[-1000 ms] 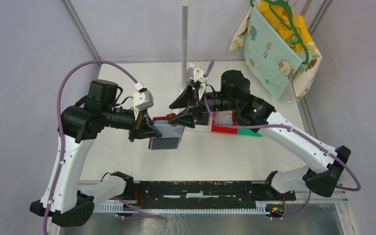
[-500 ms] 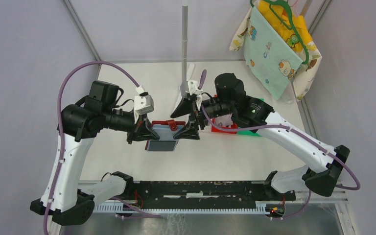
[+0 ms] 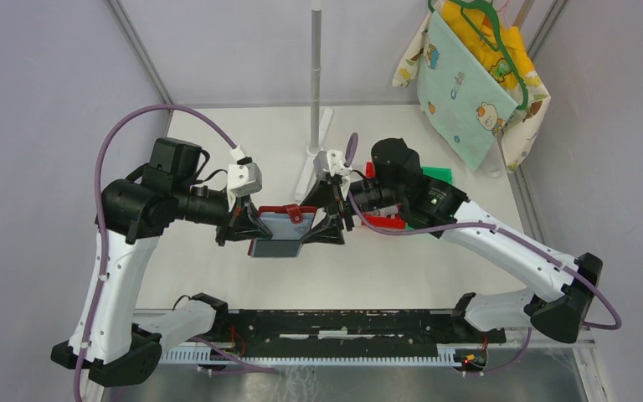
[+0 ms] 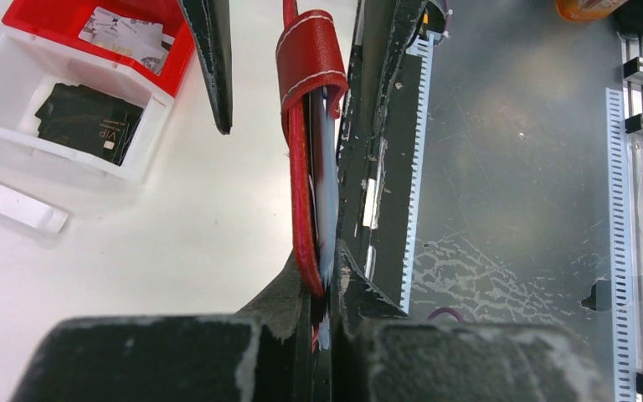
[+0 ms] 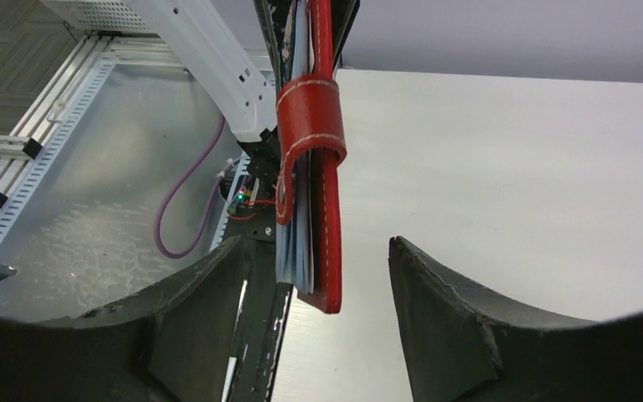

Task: Take the credit cards out of the card holder
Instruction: Remove the credit card from the card holder.

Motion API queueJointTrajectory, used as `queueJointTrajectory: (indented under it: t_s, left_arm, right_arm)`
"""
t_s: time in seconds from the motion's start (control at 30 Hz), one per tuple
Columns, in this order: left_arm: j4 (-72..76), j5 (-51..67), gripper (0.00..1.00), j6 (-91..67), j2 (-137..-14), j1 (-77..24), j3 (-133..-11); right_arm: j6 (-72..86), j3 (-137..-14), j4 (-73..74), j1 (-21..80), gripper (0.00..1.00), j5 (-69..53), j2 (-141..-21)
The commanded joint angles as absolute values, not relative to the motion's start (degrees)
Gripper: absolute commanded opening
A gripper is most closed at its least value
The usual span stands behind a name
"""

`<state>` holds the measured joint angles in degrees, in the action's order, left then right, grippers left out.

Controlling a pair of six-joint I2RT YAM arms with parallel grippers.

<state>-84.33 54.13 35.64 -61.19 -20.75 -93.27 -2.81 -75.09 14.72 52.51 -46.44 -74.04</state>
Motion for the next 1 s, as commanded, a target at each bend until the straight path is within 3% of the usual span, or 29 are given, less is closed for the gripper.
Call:
queueJointTrajectory:
  t_s: [0.0, 0.27, 0.33, 0.43, 0.57, 0.7, 0.8, 0.83, 0.9, 0.93, 0.97]
  left_arm:
    - [-83.94, 56.49, 0.02, 37.12, -60.52, -20.92, -95.07]
    - [-83.94, 57.00, 0.02, 36.96, -59.82, -20.85, -95.32]
    - [-83.94, 57.36, 0.02, 36.99, -59.94, -20.84, -95.21]
    - [-83.94, 57.72, 0.02, 36.97, -60.17, -20.84, -94.97]
    - [-83.98, 57.66, 0.02, 37.00, -60.22, -20.85, -95.00]
    - [-83.94, 57.26, 0.02, 37.00, -59.77, -20.84, -95.12]
    - [-83.94, 57.10, 0.02, 37.30, -59.68, -20.84, -95.10]
    - [-83.85, 57.11, 0.04, 37.42, -59.75, -20.91, -95.02]
    - [-82.64, 57.20, 0.21, 36.57, -59.81, -20.84, -94.66]
    - [-81.68, 57.28, 0.36, 35.54, -59.70, -20.89, -94.25]
    - [-80.60, 57.37, 0.43, 34.40, -59.49, -20.85, -93.82]
  right_arm:
    - [-0.09, -78.56, 7.74, 52.73, 0.67, -47.72, -75.57]
    - [-0.53, -79.30, 8.36, 52.73, 0.37, -47.36, -77.62]
    - [2.15, -78.31, 5.21, 52.73, 0.36, -47.75, -77.53]
    - [7.11, -77.29, -1.87, 53.19, 0.46, -49.48, -78.23]
    - [10.05, -78.21, -6.03, 54.46, 0.48, -51.23, -79.76]
    - [8.70, -79.37, -3.08, 54.76, 0.41, -51.58, -80.32]
    - [7.16, -79.61, -0.26, 54.74, 0.22, -51.41, -80.10]
    - [6.61, -79.97, 0.65, 54.75, 0.14, -50.89, -80.06]
    - [6.32, -81.35, 2.70, 54.76, 0.00, -49.74, -80.37]
    - [6.72, -81.97, 2.56, 54.64, 0.00, -48.66, -80.25]
    - [8.20, -81.77, 1.05, 54.37, 0.00, -47.50, -79.82]
